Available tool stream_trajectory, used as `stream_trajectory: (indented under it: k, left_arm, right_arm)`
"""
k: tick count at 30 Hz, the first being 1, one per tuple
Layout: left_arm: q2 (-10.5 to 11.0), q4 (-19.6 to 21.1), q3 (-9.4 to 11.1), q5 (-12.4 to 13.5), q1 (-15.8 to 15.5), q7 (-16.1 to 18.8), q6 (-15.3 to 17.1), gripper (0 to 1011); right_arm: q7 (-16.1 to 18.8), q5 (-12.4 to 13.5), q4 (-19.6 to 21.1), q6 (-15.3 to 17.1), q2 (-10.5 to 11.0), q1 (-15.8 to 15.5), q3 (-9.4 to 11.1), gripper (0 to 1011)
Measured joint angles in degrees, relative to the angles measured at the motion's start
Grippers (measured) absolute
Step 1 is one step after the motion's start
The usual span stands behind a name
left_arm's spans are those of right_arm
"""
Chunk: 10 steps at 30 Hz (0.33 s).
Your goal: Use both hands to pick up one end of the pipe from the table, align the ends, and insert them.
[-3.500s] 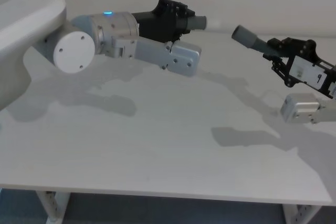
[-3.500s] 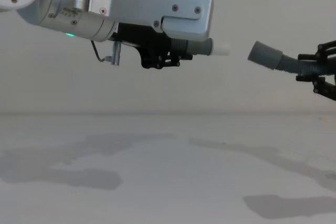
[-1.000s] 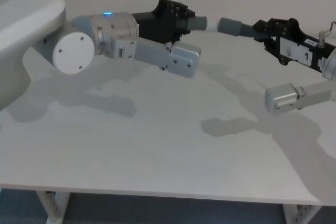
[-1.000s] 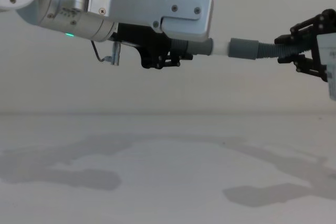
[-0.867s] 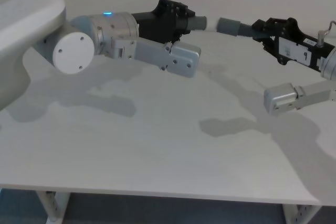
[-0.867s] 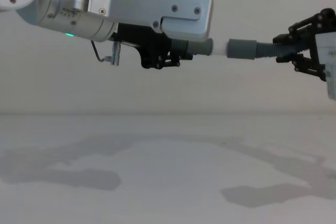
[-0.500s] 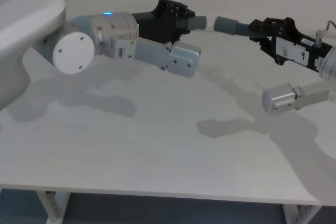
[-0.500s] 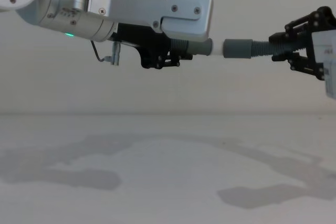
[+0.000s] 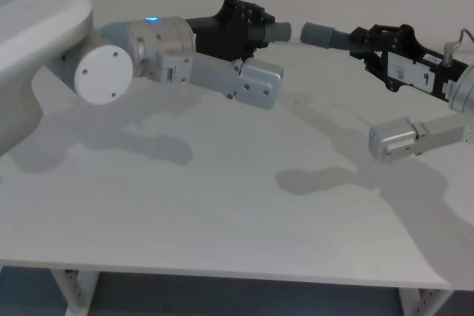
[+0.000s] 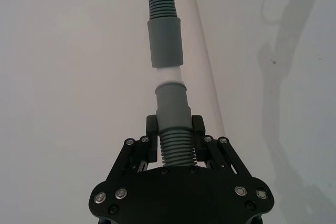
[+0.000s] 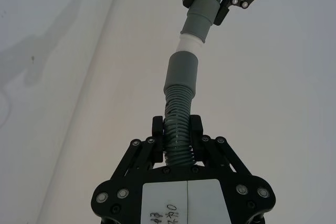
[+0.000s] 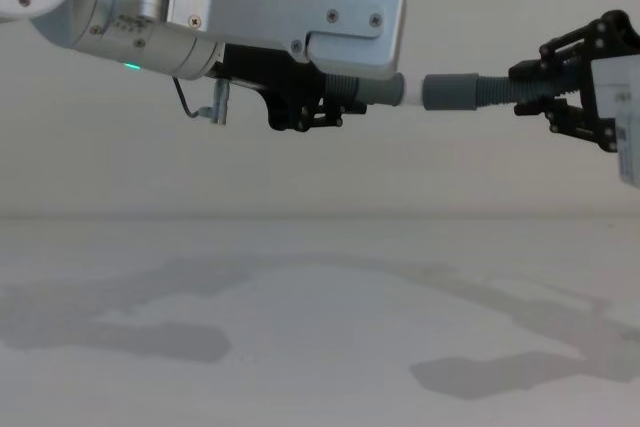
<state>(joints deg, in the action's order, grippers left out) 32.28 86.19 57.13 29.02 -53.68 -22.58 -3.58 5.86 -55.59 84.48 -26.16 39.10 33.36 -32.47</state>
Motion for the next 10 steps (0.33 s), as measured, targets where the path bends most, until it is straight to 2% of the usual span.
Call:
stream_trajectory:
  k: [10]
  left_arm:
    - [0.0, 0.0, 0.0, 0.0, 0.0, 0.0, 0.0, 378]
  right_arm:
    - [0.0, 0.1, 0.1, 0.0, 0.0, 0.0, -0.1, 289]
